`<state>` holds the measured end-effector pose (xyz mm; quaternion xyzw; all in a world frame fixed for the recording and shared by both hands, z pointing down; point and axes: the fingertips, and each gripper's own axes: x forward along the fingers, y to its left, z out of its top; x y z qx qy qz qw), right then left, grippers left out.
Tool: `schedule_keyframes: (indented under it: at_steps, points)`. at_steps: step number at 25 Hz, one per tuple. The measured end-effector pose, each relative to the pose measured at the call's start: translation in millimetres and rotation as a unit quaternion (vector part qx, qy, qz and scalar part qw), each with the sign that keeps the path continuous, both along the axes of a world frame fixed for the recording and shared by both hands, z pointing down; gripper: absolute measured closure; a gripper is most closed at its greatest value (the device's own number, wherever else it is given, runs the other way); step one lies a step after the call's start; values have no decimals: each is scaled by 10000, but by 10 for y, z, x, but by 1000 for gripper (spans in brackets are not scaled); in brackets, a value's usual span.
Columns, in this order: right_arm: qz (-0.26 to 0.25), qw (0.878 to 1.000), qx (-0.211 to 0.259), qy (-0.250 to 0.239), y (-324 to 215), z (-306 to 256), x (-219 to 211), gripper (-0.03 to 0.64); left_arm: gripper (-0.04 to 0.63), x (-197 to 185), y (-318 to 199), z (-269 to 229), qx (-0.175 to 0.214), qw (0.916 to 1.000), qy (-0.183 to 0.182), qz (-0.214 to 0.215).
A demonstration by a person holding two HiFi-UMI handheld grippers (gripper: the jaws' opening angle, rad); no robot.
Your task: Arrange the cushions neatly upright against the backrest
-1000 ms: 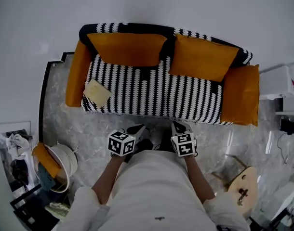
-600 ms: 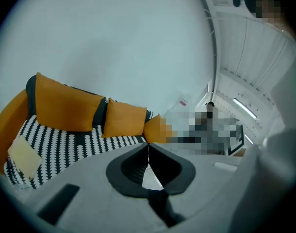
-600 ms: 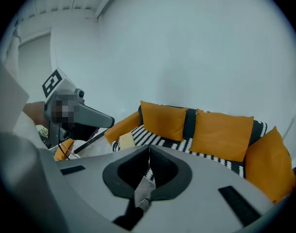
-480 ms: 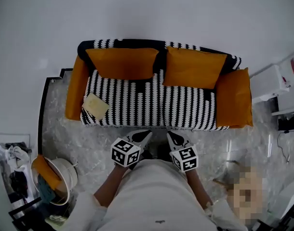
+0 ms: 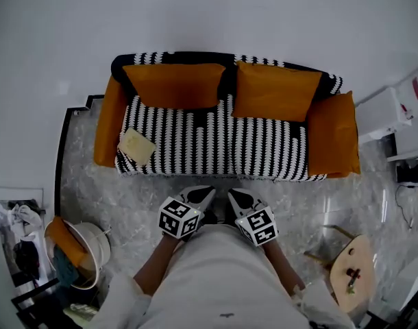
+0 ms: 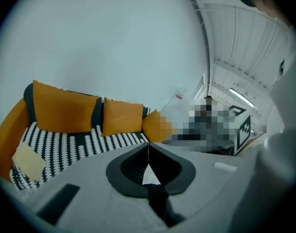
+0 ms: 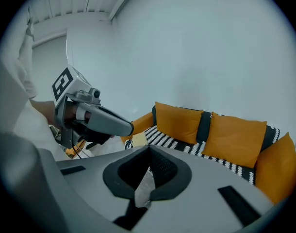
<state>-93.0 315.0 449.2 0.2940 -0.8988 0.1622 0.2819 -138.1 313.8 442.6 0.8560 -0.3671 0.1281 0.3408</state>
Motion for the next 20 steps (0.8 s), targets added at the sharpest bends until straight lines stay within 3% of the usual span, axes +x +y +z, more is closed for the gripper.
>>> schedule_keyframes:
  at_steps: [20]
  points:
    - [170,9998,-22,-31,31,18,68,609,581,-51,58,30,-12,9999,-21,-102]
